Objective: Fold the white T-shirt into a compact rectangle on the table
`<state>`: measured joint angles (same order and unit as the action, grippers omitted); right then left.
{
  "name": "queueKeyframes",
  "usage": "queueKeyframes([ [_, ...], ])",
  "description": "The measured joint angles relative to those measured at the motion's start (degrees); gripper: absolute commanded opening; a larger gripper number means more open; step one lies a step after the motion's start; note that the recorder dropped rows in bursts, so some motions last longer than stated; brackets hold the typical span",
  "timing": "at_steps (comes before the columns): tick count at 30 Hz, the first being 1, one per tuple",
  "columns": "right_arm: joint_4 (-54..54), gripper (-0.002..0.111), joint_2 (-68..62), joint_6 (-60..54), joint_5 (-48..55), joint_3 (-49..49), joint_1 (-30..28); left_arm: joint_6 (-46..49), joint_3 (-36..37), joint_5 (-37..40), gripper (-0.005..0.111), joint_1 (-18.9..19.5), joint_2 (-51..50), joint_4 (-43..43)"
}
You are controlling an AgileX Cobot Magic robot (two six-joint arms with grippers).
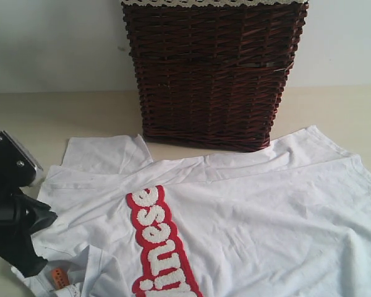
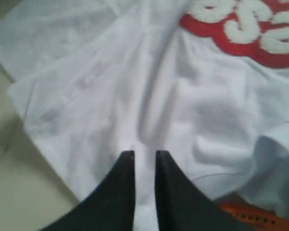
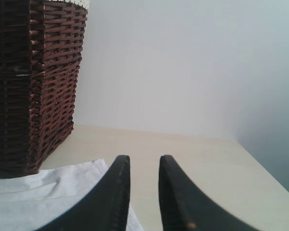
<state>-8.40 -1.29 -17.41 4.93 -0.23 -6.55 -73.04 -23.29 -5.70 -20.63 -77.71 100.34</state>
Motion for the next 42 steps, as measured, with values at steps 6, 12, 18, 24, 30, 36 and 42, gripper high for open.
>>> queueKeyframes([
  [6, 0.0, 0.023, 0.0, 0.0, 0.0, 0.0, 0.0, 8.5, 0.0, -4.2, 0.000, 0.0, 0.0, 0.0],
  [12, 0.0, 0.023, 0.0, 0.0, 0.0, 0.0, 0.0, -0.2, 0.0, -3.7, 0.000, 0.0, 0.0, -0.1],
  [18, 0.0, 0.023, 0.0, 0.0, 0.0, 0.0, 0.0, -2.6, 0.0, -3.5, 0.000, 0.0, 4.8, -1.5],
  [24, 0.0, 0.023, 0.0, 0.0, 0.0, 0.0, 0.0, 6.7, 0.0, -12.3, 0.000, 0.4, 11.8, -1.1],
  [30, 0.0, 0.023, 0.0, 0.0, 0.0, 0.0, 0.0, 12.7, 0.0, -28.3, 0.000, 2.7, 11.9, -0.6],
  [36, 0.0, 0.023, 0.0, 0.0, 0.0, 0.0, 0.0, -5.1, 0.0, -21.0, 0.000, 2.7, 11.9, -0.1],
  [42, 0.0, 0.023, 0.0, 0.0, 0.0, 0.0, 0.0, -14.3, 0.0, -2.4, 0.000, 2.9, 11.9, -1.7],
])
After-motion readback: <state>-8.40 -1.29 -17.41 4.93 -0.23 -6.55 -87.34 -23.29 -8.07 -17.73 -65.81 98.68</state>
